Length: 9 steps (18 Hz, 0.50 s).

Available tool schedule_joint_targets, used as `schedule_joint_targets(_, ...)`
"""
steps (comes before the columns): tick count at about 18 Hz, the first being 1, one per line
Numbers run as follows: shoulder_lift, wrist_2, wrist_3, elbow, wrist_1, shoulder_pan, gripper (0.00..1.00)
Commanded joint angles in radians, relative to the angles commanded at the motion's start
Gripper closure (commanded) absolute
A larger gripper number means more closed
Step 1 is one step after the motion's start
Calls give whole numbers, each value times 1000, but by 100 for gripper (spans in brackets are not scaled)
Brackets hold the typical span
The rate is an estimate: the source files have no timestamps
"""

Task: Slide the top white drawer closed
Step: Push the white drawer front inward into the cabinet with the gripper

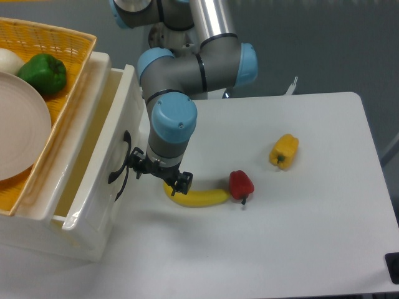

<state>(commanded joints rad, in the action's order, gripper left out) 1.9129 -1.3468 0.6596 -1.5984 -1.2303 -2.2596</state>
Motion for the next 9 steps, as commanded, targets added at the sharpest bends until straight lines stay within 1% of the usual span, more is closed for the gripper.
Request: schedule_joint_targets(9,-11,0,-2,0,-2,15,0)
